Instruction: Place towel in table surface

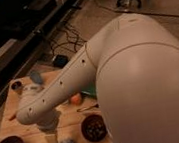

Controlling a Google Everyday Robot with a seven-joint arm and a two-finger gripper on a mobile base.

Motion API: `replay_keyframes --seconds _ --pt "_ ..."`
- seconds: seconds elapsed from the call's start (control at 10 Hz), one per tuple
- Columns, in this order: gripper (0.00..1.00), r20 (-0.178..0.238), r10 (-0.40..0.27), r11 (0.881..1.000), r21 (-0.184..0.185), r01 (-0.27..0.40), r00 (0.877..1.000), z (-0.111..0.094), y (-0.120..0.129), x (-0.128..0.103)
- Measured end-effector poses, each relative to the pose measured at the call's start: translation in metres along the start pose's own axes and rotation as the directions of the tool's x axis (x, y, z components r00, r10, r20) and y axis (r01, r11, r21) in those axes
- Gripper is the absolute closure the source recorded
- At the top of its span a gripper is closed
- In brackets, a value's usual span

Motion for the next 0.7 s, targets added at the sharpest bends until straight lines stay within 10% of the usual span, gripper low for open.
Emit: replay_keyframes --seconds 0.7 --pt "0.2 0.111 0.051 0.987 -0.154 -0.034 0.992 0.037 0.012 0.04"
